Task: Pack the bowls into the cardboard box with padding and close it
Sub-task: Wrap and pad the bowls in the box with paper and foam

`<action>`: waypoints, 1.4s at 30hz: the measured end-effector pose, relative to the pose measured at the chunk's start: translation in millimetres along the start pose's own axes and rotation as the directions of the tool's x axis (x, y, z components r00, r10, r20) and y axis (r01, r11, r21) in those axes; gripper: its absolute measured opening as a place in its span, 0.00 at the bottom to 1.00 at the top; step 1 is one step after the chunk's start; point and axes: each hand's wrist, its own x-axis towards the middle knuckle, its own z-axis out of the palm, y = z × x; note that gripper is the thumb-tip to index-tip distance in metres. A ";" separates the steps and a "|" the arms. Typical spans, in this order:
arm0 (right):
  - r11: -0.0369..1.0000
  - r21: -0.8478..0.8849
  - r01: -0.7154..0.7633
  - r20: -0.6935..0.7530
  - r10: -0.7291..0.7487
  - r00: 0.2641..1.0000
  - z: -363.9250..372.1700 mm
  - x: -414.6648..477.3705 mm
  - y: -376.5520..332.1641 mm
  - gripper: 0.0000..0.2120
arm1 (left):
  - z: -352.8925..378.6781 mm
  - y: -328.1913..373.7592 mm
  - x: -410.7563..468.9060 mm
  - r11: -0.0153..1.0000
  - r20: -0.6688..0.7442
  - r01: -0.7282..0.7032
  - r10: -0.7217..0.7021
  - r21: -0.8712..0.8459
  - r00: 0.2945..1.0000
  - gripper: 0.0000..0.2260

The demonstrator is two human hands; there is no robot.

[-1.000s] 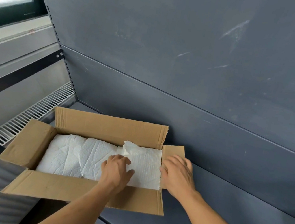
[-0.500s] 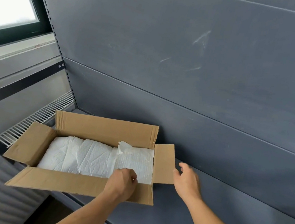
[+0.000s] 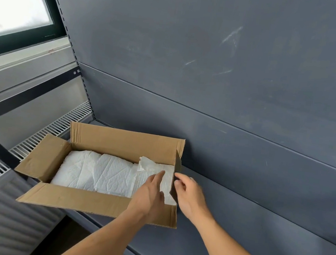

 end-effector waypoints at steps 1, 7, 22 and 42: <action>0.999 -0.030 0.022 0.033 -0.021 0.999 4.7 0.6 2.2 0.18 | -0.1 -0.5 0.8 0.999 -0.003 -0.026 0.026 0.024 1.000 0.32; 0.924 -0.365 0.112 0.238 -0.024 0.971 22.1 4.7 15.6 0.16 | 9.8 -12.2 12.6 0.961 0.187 -0.090 0.041 0.263 0.982 0.29; 0.803 -0.589 0.088 0.283 0.103 0.954 30.7 8.3 10.7 0.18 | 23.2 -20.0 29.0 0.953 0.403 -0.043 -0.085 0.298 0.911 0.22; 0.826 -0.544 0.147 0.205 -0.039 0.978 43.3 19.2 -28.2 0.21 | -27.9 -64.0 19.1 0.999 0.110 0.019 -0.023 0.044 0.994 0.19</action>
